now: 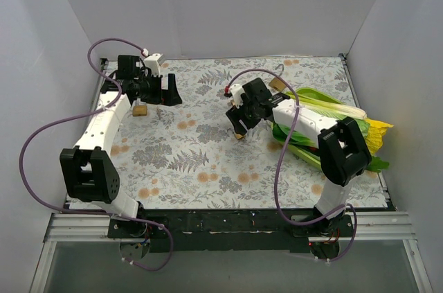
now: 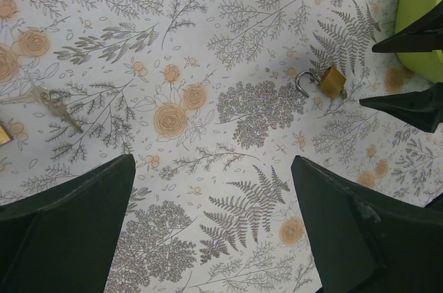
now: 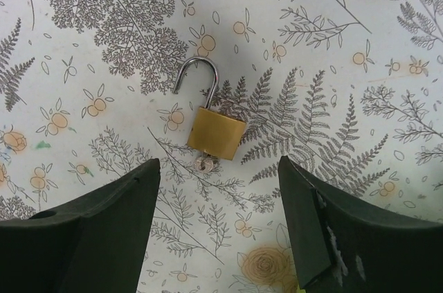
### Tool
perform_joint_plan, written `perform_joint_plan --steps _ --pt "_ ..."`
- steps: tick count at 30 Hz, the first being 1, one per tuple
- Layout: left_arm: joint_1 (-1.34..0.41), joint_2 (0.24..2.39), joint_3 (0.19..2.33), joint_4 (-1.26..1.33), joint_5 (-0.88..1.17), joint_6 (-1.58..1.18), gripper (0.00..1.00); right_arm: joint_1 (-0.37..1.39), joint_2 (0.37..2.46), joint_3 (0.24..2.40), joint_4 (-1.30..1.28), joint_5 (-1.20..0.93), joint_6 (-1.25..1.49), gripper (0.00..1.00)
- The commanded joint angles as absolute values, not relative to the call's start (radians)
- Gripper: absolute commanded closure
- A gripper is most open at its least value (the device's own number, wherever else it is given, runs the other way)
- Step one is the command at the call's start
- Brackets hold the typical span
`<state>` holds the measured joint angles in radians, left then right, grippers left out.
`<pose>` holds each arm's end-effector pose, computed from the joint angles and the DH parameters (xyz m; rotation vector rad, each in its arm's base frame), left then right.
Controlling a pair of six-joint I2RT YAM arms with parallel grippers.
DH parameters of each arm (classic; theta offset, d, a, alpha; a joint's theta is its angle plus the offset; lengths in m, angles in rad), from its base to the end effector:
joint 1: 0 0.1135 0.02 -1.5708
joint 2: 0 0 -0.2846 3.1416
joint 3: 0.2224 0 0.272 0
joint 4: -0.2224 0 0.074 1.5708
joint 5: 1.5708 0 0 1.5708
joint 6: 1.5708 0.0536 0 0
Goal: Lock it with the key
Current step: Pick up the lock from the center of the board.
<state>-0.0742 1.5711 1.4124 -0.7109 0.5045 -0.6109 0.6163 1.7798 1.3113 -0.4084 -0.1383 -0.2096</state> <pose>0.3666 -0.0532 0.3230 -0.4350 2.4692 -0.9126 0.3418 0.2512 0.2279 -1.0466 2.2348 0.3475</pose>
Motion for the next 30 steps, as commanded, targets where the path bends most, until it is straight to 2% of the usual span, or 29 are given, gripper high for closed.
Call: perform_joint_plan --steps 1,23,30 --pt "-0.072 1.448 1.37 -0.615 0.439 -0.634 0.02 0.615 1.792 1.282 -0.374 -0.094 -0.144 0.23" --pt "-0.072 1.402 1.262 -0.543 0.377 -0.637 0.02 0.657 1.901 1.224 -0.241 0.035 -0.083 0.26" --pt "-0.072 1.413 1.266 -0.541 0.371 -0.63 0.02 0.67 1.928 1.217 -0.229 0.069 -0.075 0.32"
